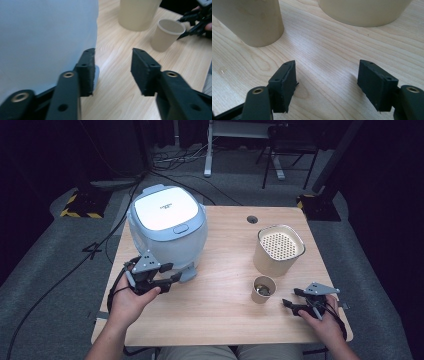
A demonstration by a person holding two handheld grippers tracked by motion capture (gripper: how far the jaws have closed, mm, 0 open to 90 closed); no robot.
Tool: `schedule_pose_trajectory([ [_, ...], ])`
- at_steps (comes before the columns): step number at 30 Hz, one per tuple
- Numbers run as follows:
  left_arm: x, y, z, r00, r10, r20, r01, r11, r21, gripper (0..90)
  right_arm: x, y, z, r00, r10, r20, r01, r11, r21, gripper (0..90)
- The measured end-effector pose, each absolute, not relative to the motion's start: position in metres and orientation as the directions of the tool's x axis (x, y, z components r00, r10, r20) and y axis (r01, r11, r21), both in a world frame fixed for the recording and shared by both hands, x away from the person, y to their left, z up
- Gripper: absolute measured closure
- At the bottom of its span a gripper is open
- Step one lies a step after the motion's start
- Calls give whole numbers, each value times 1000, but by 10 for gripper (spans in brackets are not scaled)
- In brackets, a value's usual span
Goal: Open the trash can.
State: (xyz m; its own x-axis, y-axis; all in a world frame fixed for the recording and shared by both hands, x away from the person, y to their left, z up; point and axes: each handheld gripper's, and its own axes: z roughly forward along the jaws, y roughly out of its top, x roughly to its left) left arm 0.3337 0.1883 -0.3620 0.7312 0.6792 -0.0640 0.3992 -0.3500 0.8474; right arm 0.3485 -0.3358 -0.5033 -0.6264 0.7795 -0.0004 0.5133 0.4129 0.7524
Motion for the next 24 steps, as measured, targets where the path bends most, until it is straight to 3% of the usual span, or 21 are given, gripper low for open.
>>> schedule_pose_trajectory([
  [15, 355, 195, -320, 799, 595, -86, 311, -286, 906, 895, 348, -336, -503, -626, 780, -2, 513, 414, 752, 316],
  [24, 365, 198, -299, 819, 563, -112, 284, -227, 932, 900, 348, -336, -503, -626, 780, -2, 513, 414, 752, 316],
])
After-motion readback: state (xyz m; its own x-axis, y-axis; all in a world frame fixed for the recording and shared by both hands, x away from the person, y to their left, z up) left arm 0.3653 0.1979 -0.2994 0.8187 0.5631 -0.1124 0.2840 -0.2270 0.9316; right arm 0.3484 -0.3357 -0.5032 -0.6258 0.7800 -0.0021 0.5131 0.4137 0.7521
